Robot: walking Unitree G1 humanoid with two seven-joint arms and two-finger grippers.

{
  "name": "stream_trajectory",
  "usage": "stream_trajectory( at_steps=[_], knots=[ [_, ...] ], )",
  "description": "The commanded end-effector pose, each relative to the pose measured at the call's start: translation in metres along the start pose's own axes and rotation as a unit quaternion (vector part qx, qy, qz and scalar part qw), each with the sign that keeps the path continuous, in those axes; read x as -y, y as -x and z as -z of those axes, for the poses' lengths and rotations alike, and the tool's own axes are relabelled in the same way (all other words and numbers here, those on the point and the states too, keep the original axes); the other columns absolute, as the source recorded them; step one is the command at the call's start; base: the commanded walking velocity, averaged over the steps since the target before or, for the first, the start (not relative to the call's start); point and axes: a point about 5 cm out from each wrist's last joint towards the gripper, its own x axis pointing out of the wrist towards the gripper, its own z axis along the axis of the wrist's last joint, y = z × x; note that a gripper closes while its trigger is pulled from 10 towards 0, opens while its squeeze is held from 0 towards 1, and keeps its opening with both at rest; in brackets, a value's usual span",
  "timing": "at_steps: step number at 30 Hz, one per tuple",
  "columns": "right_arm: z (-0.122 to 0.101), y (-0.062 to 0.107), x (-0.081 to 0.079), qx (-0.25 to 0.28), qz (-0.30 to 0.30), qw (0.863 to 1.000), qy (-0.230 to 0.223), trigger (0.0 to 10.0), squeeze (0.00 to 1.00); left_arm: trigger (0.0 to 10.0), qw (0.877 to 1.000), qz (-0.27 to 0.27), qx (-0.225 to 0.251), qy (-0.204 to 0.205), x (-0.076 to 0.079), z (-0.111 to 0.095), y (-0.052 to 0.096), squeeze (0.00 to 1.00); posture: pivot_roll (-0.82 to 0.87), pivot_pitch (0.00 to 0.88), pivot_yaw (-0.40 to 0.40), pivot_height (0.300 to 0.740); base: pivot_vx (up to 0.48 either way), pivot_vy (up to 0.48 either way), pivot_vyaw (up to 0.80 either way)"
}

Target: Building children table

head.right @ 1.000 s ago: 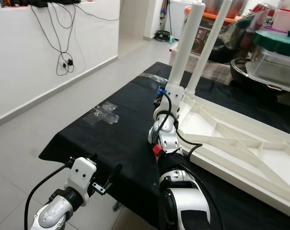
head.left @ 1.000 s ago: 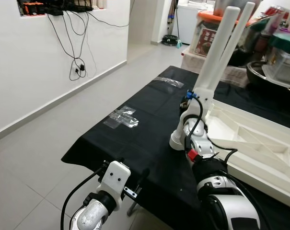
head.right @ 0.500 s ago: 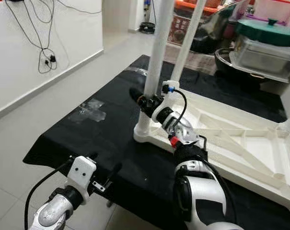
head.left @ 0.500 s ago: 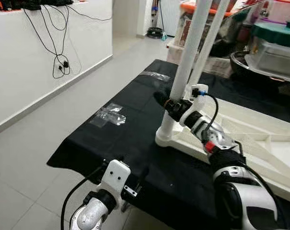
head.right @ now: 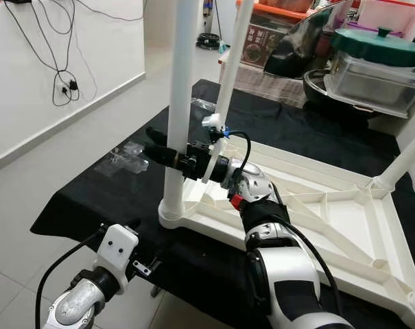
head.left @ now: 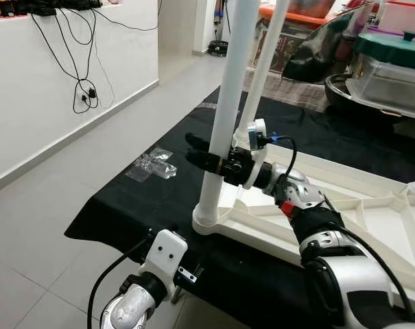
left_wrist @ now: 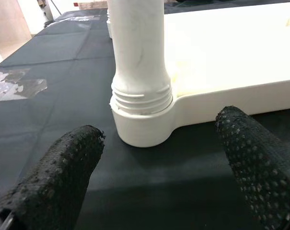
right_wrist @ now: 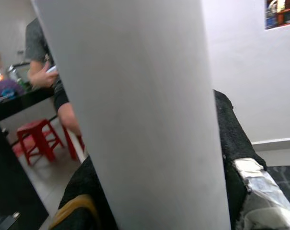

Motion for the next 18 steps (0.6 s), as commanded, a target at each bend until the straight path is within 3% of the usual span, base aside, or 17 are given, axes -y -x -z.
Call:
stream_trajectory(
  at_steps=[1, 4, 6, 7, 8, 9, 10, 11, 12, 13, 14, 16, 17, 18],
  knots=[
    [0.012, 0.003, -0.002, -0.008, -0.012, 0.999, -0.036, 0.0, 0.00, 10.0, 1.000, 0.005, -0.009, 0.001, 0.002, 0.004, 0.002, 0.00, 0.08, 0.038, -0.120, 0.740, 0.000, 0.000, 0.00],
    [0.013, 0.006, 0.002, -0.017, 0.021, 1.000, -0.012, 0.0, 0.00, 10.0, 1.000, 0.006, -0.010, 0.001, 0.002, 0.004, 0.002, 0.00, 0.08, 0.036, -0.123, 0.740, 0.000, 0.000, 0.00],
    [0.010, 0.005, 0.012, -0.013, 0.119, 0.992, 0.027, 0.0, 0.00, 10.0, 1.000, 0.007, -0.009, 0.002, 0.003, 0.004, 0.002, 0.00, 0.08, 0.035, -0.125, 0.740, 0.000, 0.000, 0.00],
    [0.008, 0.013, 0.032, -0.013, 0.313, 0.948, 0.059, 0.0, 0.00, 10.0, 1.000, 0.007, -0.010, 0.002, 0.003, 0.004, 0.002, 0.00, 0.08, 0.029, -0.124, 0.740, 0.000, 0.000, 0.00],
    [0.007, 0.015, 0.037, -0.014, 0.357, 0.932, 0.065, 0.0, 0.00, 10.0, 1.000, 0.007, -0.010, 0.002, 0.003, 0.004, 0.002, 0.00, 0.08, 0.029, -0.124, 0.740, 0.000, 0.000, 0.00],
    [0.009, 0.032, 0.047, -0.024, 0.475, 0.877, 0.067, 0.0, 0.00, 10.0, 1.000, 0.007, -0.011, 0.002, 0.003, 0.005, 0.002, 0.00, 0.08, 0.027, -0.120, 0.740, 0.000, 0.000, 0.00],
    [0.011, 0.045, 0.051, -0.033, 0.544, 0.836, 0.067, 0.0, 0.00, 10.0, 1.000, 0.008, -0.011, 0.002, 0.003, 0.005, 0.002, 0.00, 0.08, 0.027, -0.120, 0.740, 0.000, 0.000, 0.00],
    [0.011, 0.045, 0.051, -0.033, 0.544, 0.836, 0.067, 0.0, 0.00, 10.0, 1.000, 0.008, -0.011, 0.002, 0.003, 0.005, 0.002, 0.00, 0.08, 0.027, -0.120, 0.740, 0.000, 0.000, 0.00],
    [0.015, 0.067, 0.056, -0.057, 0.642, 0.760, 0.078, 0.0, 0.00, 10.0, 1.000, 0.009, -0.012, 0.002, 0.003, 0.005, 0.002, 0.00, 0.07, 0.024, -0.117, 0.740, 0.000, 0.000, 0.00],
    [0.018, 0.083, 0.056, -0.073, 0.700, 0.705, 0.088, 0.0, 0.00, 10.0, 1.000, 0.010, -0.012, 0.002, 0.003, 0.006, 0.001, 0.00, 0.07, 0.020, -0.120, 0.740, 0.000, 0.000, 0.00],
    [0.018, 0.083, 0.056, -0.073, 0.700, 0.705, 0.088, 0.0, 0.00, 10.0, 1.000, 0.010, -0.012, 0.002, 0.003, 0.006, 0.001, 0.00, 0.07, 0.020, -0.120, 0.740, 0.000, 0.000, 0.00],
    [0.026, 0.101, 0.052, -0.061, 0.767, 0.634, 0.078, 0.0, 0.00, 10.0, 1.000, 0.014, -0.012, 0.002, 0.004, 0.006, 0.001, 0.00, 0.08, 0.020, -0.122, 0.740, 0.000, 0.000, 0.00],
    [0.026, 0.101, 0.052, -0.061, 0.767, 0.634, 0.078, 0.0, 0.00, 10.0, 1.000, 0.014, -0.012, 0.002, 0.004, 0.006, 0.001, 0.00, 0.08, 0.020, -0.122, 0.740, 0.000, 0.000, 0.00],
    [0.031, 0.103, 0.046, -0.042, 0.791, 0.606, 0.069, 0.0, 0.00, 10.0, 1.000, 0.014, -0.013, 0.001, 0.005, 0.006, 0.001, 0.00, 0.08, 0.021, -0.124, 0.740, 0.000, 0.000, 0.00]
  ],
)
